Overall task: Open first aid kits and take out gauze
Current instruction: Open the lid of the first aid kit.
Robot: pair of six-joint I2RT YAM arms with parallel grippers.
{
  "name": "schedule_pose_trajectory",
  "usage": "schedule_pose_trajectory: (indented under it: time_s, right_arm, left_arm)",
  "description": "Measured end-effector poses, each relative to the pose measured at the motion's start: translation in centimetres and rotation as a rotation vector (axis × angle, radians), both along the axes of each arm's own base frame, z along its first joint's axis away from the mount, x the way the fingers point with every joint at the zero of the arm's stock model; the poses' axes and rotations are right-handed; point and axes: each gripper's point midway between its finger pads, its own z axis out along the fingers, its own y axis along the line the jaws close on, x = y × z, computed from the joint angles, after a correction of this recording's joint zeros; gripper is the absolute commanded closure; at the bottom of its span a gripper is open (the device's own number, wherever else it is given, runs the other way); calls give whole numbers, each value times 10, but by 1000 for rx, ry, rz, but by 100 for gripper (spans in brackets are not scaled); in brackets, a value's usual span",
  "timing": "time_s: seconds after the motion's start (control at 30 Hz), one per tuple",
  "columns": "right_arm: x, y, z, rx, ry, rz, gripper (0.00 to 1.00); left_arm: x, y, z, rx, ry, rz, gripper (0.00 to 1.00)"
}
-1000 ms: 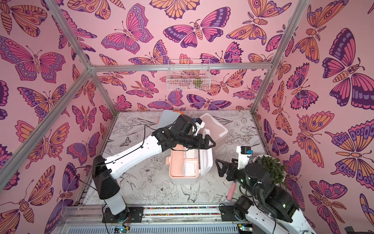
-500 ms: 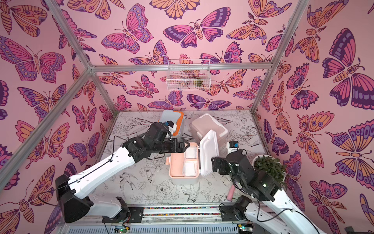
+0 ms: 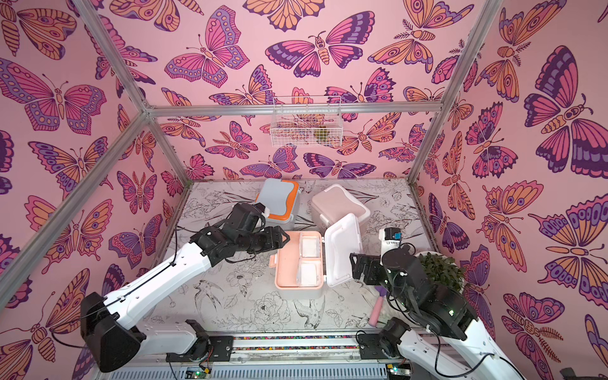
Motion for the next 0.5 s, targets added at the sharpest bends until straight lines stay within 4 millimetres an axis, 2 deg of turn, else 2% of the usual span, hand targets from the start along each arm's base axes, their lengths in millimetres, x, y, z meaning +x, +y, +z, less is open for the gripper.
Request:
schedule_pose_trajectory:
  time_s: [0.13, 0.23, 0.37, 0.5]
  right_arm:
    - [4, 0, 29, -17, -33, 4, 1]
    - [6, 2, 42, -23, -61, 24, 1]
    - [11, 8, 37, -63, -43, 43, 1]
    - [19, 15, 14, -106, 6, 48, 1]
  left_arm:
    - [-3, 1, 4, 78, -19, 17, 24]
    - [-3, -12, 15, 129, -64, -7, 27]
    - [6, -25, 13, 227, -87, -19, 33]
    - [19, -30, -8, 342, -67, -18, 36]
